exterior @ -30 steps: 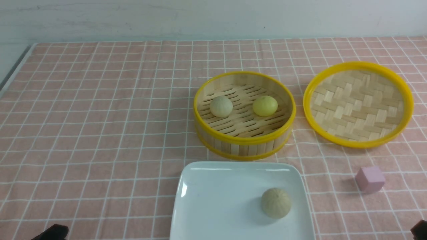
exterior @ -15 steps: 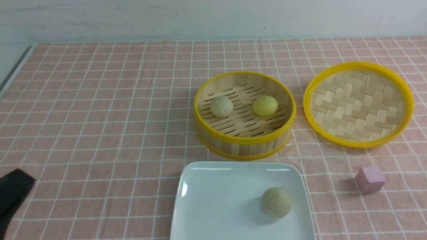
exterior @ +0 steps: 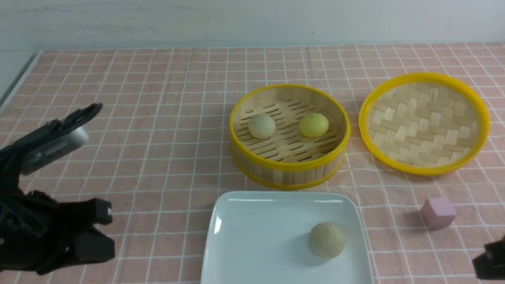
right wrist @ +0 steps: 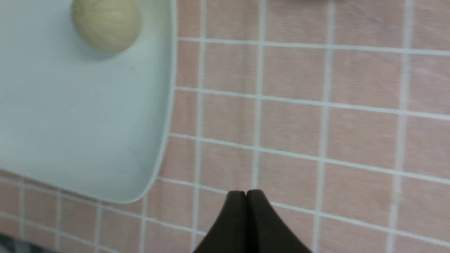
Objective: Put the steamed buns into the plate on the pink tablecloth.
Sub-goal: 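Reach toward a bun in the bamboo steamer with the right gripper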
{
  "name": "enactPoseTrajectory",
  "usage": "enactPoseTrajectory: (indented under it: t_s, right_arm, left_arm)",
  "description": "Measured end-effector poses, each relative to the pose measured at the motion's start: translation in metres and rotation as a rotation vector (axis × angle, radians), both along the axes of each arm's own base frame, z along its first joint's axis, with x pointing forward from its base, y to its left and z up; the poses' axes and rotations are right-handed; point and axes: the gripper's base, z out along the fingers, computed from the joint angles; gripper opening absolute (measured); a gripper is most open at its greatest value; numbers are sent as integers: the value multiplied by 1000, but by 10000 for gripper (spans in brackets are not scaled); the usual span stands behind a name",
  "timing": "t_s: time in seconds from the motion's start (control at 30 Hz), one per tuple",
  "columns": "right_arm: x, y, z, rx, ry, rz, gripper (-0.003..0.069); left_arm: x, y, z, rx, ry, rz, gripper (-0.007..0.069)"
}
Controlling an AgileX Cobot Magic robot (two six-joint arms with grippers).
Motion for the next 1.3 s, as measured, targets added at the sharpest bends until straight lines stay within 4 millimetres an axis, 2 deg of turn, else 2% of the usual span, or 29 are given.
enactPoseTrajectory:
  t_s: [0.17, 0.33, 0.43, 0.47, 0.53, 0.57, 0.6, 0.63, 0.67, 0.73, 0.8, 0.97, 1.0, 1.1, 1.13, 1.17, 1.23, 1.27, 1.3]
  right_arm:
    - [25, 17, -5, 146, 22, 118, -6]
    - [69, 37, -2, 177, 0, 152, -1]
    - [102, 58, 1, 150, -63, 144, 13]
    - [119, 69, 9, 134, -115, 150, 28]
    - [131, 78, 11, 116, -136, 164, 43]
    - [149, 92, 6, 78, -139, 188, 77]
    - [154, 94, 13, 74, -165, 189, 87]
    - [160, 97, 10, 57, -160, 194, 102]
    - [171, 102, 10, 31, -172, 198, 130]
    - [208, 109, 10, -61, -243, 184, 225]
    - [229, 111, 6, -114, -292, 155, 285]
    - [258, 114, -14, -154, -350, 92, 351]
    - [265, 116, -26, -160, -360, 78, 360]
    - [273, 119, -44, -162, -362, 63, 354]
    - [278, 120, -59, -165, -355, 54, 329]
    - [280, 121, -66, -162, -345, 49, 308]
    - [281, 122, -71, -148, -334, 34, 254]
    - [282, 123, -71, -125, -327, 11, 169]
    - [282, 124, -69, -115, -328, 3, 121]
  left_arm:
    - [5, 0, 0, -1, -32, 3, 23]
    - [7, 1, 1, 3, -55, 11, 37]
    - [7, 1, 1, 3, -55, 11, 48]
    - [7, 1, 1, 3, -55, 11, 52]
    - [7, 1, 1, 3, -55, 11, 56]
    - [7, 1, 1, 3, -55, 11, 59]
    - [7, 1, 1, 3, -55, 11, 59]
    - [7, 1, 1, 3, -55, 11, 62]
    - [7, 1, 1, 3, -55, 11, 64]
    - [7, 1, 1, 4, -55, 10, 72]
    - [7, 1, 1, 4, -55, 10, 76]
    - [7, 1, 1, 4, -55, 10, 84]
    - [7, 1, 1, 4, -55, 10, 88]
    - [7, 1, 1, 4, -55, 10, 90]
    - [7, 1, 1, 4, -55, 10, 94]
    - [7, 1, 1, 4, -55, 10, 94]
    - [7, 1, 1, 4, -55, 10, 96]
    - [7, 1, 1, 4, -55, 10, 97]
    - [7, 1, 1, 4, -55, 10, 96]
